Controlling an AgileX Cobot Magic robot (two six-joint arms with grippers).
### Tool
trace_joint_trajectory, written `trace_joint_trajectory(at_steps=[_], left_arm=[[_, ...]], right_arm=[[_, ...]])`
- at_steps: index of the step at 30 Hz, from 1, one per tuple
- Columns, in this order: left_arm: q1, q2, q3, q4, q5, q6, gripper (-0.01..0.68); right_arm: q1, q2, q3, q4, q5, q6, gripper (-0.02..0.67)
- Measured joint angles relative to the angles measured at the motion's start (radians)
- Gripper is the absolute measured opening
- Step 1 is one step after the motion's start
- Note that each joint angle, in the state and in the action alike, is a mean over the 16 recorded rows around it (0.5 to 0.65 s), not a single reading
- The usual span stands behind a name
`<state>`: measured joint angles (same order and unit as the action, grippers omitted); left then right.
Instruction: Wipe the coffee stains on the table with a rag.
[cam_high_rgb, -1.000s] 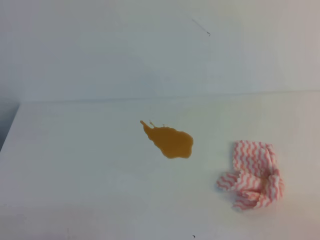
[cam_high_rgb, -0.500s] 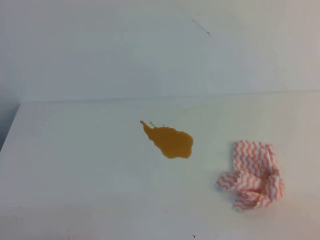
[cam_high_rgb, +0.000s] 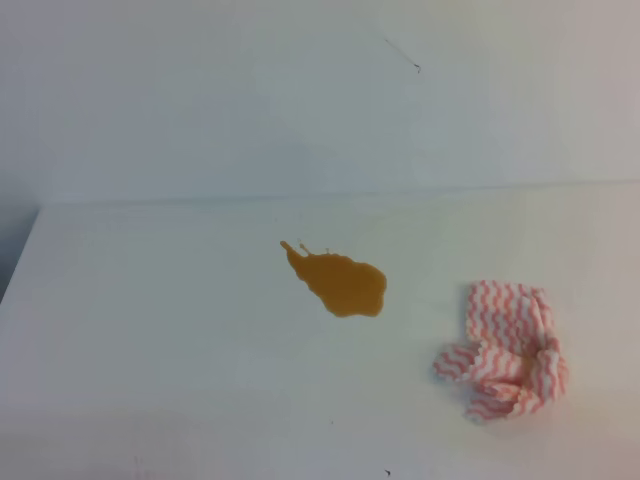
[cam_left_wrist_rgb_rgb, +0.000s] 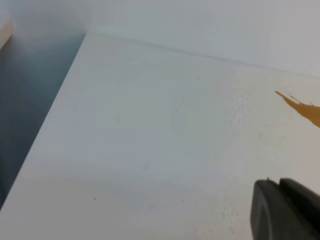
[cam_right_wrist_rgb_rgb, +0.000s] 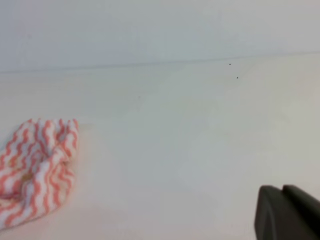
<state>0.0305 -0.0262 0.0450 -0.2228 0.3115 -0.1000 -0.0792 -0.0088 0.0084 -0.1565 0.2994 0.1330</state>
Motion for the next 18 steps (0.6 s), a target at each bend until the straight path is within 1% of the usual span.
trace_joint_trajectory(at_steps=[8, 18], left_arm=[[0.0, 0.0, 0.0, 0.0, 0.0, 0.0, 0.0], [0.0, 0.0, 0.0, 0.0, 0.0, 0.0, 0.0]], right_arm=[[0.0, 0.002, -0.002, 0.0, -0.15, 0.0, -0.004], [0.0, -0.005, 0.004, 0.004, -0.461, 0.037, -0.004]])
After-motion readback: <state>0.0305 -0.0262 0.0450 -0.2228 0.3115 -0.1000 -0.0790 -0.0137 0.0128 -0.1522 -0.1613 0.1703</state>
